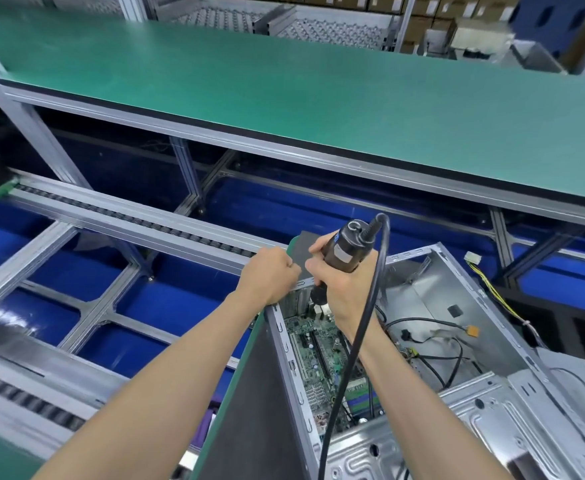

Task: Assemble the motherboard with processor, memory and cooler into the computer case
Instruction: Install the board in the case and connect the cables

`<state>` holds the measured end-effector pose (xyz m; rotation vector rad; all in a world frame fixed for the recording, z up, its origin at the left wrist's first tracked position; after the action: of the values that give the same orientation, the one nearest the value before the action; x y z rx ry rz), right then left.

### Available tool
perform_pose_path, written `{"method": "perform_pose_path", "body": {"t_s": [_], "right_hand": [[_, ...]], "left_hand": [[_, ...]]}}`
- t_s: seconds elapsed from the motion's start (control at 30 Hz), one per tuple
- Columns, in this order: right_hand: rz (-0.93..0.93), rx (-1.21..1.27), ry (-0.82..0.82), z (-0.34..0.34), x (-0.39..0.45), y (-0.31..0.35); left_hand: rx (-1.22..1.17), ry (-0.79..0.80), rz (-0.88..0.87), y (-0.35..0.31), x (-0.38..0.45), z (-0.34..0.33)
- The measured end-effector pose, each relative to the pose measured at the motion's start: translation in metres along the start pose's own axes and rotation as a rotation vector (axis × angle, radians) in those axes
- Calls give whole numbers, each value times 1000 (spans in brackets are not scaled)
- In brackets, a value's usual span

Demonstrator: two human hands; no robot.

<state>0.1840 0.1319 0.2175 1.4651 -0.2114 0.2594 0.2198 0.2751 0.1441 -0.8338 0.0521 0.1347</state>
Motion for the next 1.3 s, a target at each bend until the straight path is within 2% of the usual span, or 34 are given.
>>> {"method": "perform_pose_path", "body": {"t_s": [0.13,0.2,0.5,0.83,0.97,1.07,1.2,1.27,1.3], "right_hand": [[43,-52,224,-11,5,5],[27,-42,277,-14,7,5],[36,-37,243,-9,8,2],[69,-96,237,-18,4,-1],[41,-48,230,-13,5,-1],[8,12,164,2,4,-1],[-66,179,-144,44,-4,-2],[-103,317,-271,71,-9,-1],[-127,394,-307,84,-12,1]], "left_hand": [[51,64,-11,-2,0,-2],[48,68,-4,-2,-1,-2],[-13,25,39,1,0,-1],[168,121,-51,-5,1,-4],[78,58,-7,-2,-1,-1],[63,-43,-8,-4,-6,5],[158,-151,-197,-23,-16,15],[-53,-264,-217,-27,-21,29],[-302,-330,-147,-22,-23,37]]}}
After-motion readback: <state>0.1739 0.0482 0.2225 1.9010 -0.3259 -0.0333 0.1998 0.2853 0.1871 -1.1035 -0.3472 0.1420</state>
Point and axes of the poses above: each hand's wrist, its own x-axis towards the middle knuckle, its own z-axis out of the back of the hand, y = z × x, the point moved 7 cm from there along x, towards the middle knuckle, and after that the axes turned 15 degrees about -x, right-handed, at the moved point
